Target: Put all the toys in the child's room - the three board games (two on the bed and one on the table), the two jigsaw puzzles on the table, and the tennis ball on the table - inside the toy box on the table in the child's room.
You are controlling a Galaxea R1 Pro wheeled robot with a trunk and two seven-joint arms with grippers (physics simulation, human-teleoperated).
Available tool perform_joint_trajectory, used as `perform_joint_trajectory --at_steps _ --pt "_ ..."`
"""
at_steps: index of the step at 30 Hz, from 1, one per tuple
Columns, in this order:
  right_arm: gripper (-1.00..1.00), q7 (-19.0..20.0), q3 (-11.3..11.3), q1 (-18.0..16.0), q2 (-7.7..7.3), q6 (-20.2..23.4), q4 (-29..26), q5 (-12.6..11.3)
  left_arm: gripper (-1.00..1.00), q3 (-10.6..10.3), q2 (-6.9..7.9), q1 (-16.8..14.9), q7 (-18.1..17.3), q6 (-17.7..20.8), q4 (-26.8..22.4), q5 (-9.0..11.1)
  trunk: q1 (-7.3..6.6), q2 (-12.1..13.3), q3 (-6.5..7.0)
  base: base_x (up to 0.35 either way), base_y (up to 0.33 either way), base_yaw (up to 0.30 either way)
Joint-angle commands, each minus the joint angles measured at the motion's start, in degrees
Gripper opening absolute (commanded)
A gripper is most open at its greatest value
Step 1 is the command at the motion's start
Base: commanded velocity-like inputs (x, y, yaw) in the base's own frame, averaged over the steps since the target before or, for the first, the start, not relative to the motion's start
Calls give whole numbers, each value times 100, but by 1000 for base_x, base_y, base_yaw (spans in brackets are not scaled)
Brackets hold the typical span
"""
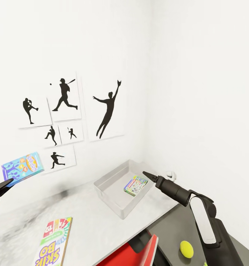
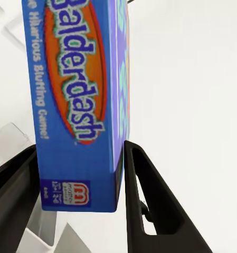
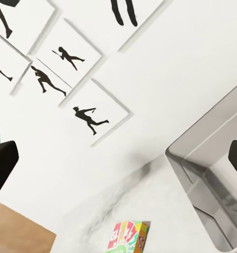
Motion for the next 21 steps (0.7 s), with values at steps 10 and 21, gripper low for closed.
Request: perform_joint_trajectory --at_steps 10,21 --pt "100 24 -16 -3 6 40 -1 4 -100 -643 -10 -35 232 52 -110 -14 2 -4 -2 0 0 0" --pt "100 236 -117 -3 -87 40 -4 4 -100 -1100 -451 -86 1101 65 -736 3 2 -4 -2 0 0 0"
